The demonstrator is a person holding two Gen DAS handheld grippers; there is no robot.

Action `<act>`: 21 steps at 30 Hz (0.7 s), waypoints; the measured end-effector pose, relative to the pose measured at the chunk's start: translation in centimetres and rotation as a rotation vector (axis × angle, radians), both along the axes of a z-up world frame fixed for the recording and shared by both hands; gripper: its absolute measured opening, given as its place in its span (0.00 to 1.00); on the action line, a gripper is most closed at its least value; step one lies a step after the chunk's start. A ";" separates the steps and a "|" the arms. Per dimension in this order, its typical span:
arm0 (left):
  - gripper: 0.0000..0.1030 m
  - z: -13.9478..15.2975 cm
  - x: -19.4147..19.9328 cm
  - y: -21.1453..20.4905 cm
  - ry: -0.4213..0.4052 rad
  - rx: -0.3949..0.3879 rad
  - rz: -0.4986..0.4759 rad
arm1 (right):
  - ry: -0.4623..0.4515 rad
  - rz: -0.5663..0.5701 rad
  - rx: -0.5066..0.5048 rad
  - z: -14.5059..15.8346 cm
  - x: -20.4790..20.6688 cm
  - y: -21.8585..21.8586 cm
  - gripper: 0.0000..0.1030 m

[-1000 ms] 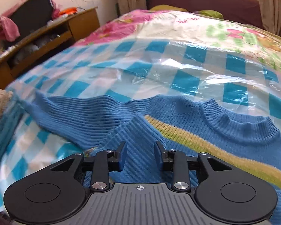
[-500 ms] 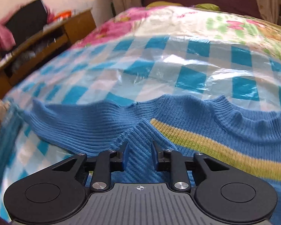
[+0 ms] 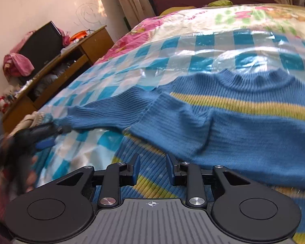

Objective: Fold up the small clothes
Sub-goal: 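Grasp the other sleeve cuff with the left gripper, then fold the held sleeve across the sweater body with the left gripper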

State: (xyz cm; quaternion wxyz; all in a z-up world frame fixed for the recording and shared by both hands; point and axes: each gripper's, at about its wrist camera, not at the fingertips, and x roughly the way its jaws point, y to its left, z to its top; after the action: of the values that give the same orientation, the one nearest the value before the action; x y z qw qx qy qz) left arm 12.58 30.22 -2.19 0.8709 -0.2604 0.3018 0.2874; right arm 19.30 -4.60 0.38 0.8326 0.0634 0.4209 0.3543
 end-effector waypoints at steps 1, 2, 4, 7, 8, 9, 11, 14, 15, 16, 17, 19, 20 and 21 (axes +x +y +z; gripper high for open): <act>0.68 -0.4 0.5 0.5 -0.013 -0.020 0.022 | 0.006 -0.001 0.004 -0.2 -0.2 0.0 0.28; 0.68 -0.8 0.8 0.9 -0.026 -0.041 0.044 | 0.012 0.000 0.007 -0.3 -0.3 0.0 0.28; 0.67 -1.5 0.9 1.7 -0.058 -0.085 0.095 | 0.024 0.000 0.009 -0.6 -0.2 0.0 0.28; 0.66 -2.2 1.6 2.6 -0.105 -0.109 0.163 | 0.040 -0.003 0.010 -1.1 -0.1 0.2 0.28; 0.65 -2.3 1.9 2.8 -0.113 -0.111 0.179 | 0.044 -0.005 0.011 -1.2 -0.1 0.2 0.28; 0.63 -2.5 2.2 3.1 -0.119 -0.118 0.195 | 0.046 -0.007 0.012 -1.3 -0.1 0.2 0.28; 0.55 -2.6 2.1 3.8 -0.144 -0.144 0.232 | 0.055 -0.014 0.017 -1.5 -0.1 0.1 0.28; 0.40 -3.0 1.6 4.8 -0.197 -0.201 0.272 | 0.066 -0.022 0.025 -1.7 -0.2 0.0 0.28; 0.32 -3.0 1.7 5.0 -0.188 -0.202 0.277 | 0.067 -0.022 0.023 -1.8 -0.3 0.1 0.28; 0.28 -2.9 1.8 5.1 -0.179 -0.198 0.273 | 0.068 -0.022 0.019 -1.8 -0.3 0.1 0.28; 0.20 -2.6 1.9 5.1 -0.183 -0.194 0.258 | 0.069 -0.023 0.018 -1.9 -0.4 0.1 0.28; 0.17 -1.9 1.8 4.6 -0.211 -0.178 0.226 | 0.072 -0.030 0.025 -1.9 -0.5 -0.2 0.28; 0.17 -1.4 1.7 4.3 -0.222 -0.164 0.214 | 0.073 -0.037 0.031 -1.8 -0.5 -0.3 0.28; 0.17 -0.9 1.8 4.0 -0.229 -0.157 0.199 | 0.072 -0.044 0.034 -1.8 -0.5 -0.5 0.28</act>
State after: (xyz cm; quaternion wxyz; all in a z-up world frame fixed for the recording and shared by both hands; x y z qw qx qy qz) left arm 14.41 34.26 -3.12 0.8438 -0.3874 0.1948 0.3163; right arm 18.78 -5.11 -1.42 0.8233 0.0996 0.4430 0.3407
